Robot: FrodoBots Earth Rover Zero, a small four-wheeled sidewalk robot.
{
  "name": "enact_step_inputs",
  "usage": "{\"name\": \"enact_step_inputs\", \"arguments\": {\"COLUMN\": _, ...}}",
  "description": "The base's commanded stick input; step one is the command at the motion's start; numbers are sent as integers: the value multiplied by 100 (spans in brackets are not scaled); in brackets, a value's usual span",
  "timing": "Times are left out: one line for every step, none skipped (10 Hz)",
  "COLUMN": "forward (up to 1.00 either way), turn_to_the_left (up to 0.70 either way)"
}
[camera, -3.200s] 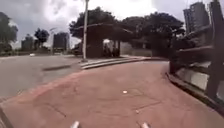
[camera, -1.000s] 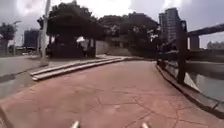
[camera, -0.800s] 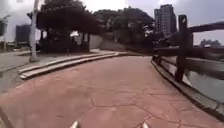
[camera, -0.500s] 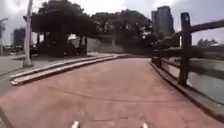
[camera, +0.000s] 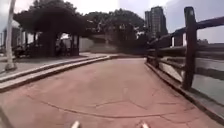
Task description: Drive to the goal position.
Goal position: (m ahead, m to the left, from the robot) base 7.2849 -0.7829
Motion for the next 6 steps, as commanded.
{"name": "enact_step_inputs", "arguments": {"forward": 70, "turn_to_the_left": 0}}
{"name": "enact_step_inputs", "arguments": {"forward": 70, "turn_to_the_left": 0}}
{"name": "enact_step_inputs", "arguments": {"forward": 70, "turn_to_the_left": 0}}
{"name": "enact_step_inputs", "arguments": {"forward": 70, "turn_to_the_left": -1}}
{"name": "enact_step_inputs", "arguments": {"forward": 70, "turn_to_the_left": -5}}
{"name": "enact_step_inputs", "arguments": {"forward": 70, "turn_to_the_left": -9}}
